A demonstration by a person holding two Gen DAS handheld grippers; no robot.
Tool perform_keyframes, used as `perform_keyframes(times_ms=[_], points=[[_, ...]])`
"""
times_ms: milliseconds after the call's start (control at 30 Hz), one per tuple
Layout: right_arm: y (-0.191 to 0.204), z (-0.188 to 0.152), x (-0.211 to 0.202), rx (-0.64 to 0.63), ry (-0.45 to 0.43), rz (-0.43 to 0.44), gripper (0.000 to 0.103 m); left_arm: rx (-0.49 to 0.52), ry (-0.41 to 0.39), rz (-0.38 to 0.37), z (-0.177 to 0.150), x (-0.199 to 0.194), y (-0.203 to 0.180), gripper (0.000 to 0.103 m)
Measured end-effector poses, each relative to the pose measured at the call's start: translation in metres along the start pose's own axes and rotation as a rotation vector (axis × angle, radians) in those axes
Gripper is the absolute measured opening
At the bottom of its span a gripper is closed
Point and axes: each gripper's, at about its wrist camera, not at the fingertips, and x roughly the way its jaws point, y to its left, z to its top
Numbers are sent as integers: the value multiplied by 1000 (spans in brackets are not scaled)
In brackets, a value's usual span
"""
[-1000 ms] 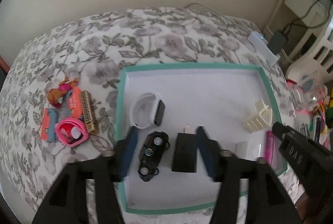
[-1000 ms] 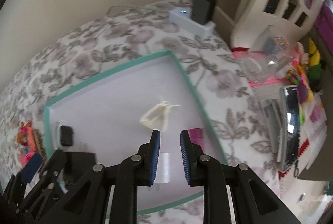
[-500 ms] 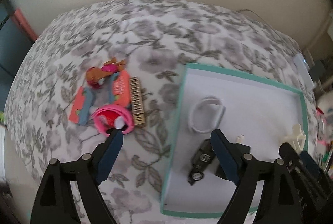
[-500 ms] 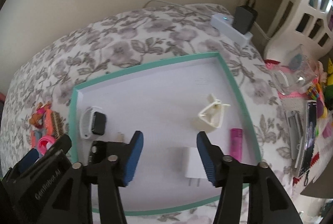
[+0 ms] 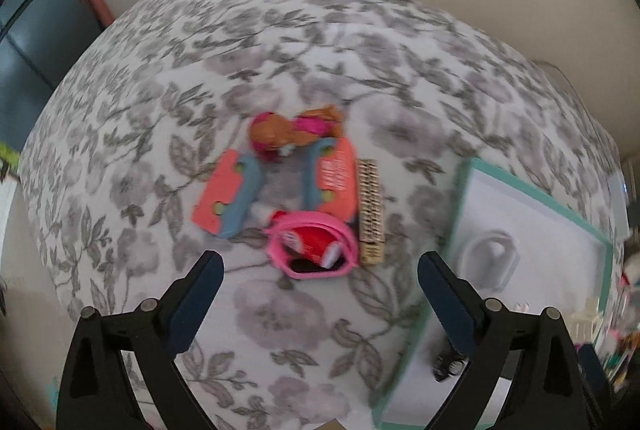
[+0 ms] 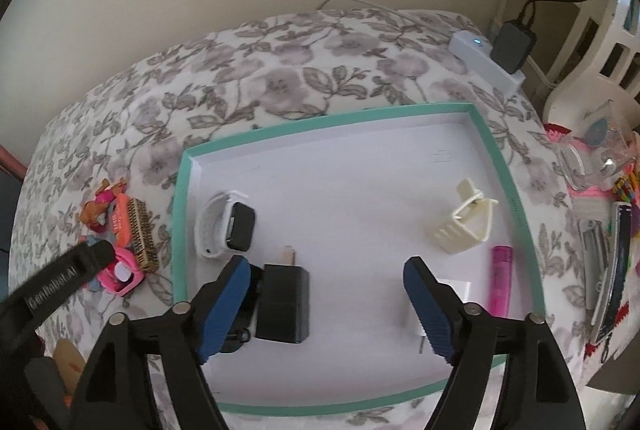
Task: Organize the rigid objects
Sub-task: 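Move both open grippers back toward the object pile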
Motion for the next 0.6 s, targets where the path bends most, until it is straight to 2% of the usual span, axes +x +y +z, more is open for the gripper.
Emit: perform_keyframes(times_ms=[167,333,600], points=[[13,-1,2,-14,0,25,91,-115,37,-11,15,12,44,98],[31,0,4,-39,-5,47,98,-210,37,-10,28,16,86,98],[72,4,0,-96,-33,98,98,-281,34,-47,44,27,130,98]])
